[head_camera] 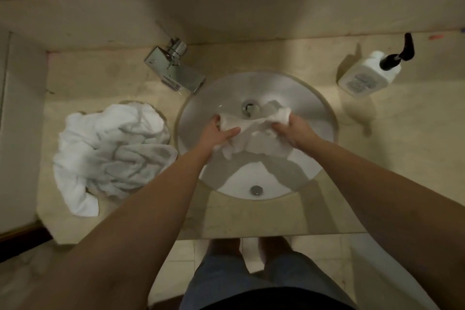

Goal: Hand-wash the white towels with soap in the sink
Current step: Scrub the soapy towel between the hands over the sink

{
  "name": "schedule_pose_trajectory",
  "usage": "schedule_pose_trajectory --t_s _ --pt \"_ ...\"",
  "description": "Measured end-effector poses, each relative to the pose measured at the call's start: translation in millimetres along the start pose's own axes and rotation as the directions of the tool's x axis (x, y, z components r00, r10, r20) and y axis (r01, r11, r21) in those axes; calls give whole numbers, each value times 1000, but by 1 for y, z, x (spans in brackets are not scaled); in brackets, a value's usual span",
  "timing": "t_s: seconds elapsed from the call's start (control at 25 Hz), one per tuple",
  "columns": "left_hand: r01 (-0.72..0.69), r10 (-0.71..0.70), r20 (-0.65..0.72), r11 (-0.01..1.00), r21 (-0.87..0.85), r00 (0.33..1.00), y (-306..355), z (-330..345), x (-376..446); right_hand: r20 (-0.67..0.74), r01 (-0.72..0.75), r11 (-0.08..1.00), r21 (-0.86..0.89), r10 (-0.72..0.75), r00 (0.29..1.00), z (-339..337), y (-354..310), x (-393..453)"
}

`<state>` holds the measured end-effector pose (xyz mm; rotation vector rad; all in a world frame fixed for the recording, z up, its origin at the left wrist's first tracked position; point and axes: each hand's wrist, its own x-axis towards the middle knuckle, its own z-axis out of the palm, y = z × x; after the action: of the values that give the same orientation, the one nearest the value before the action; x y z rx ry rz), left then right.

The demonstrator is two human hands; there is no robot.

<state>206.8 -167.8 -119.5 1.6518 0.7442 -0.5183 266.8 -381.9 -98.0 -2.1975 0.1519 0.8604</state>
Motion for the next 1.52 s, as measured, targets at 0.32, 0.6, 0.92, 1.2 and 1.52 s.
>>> schedule_pose_trajectory --t_s 0.32,0.6,0.92,1.2,1.52 --pt "176 -204 -38 911 -372 978 -53 28 61 -147 -266 896 355 334 931 37 46 38" --pt "212 -219 -83 973 -93 972 -66 45 64 -387 -177 943 283 281 878 67 62 20" --pt "287 -330 55 711 -642 942 -27 45 33 25 -294 620 728 405 914 47 34 -5" --pt "183 -229 -49 875 -448 972 32 25 -35 -155 -217 727 652 407 900 1 2 -46" --pt "-388 308 -388 910 -147 869 110 26 -125 -293 136 760 635 75 953 -78 -62 -124"
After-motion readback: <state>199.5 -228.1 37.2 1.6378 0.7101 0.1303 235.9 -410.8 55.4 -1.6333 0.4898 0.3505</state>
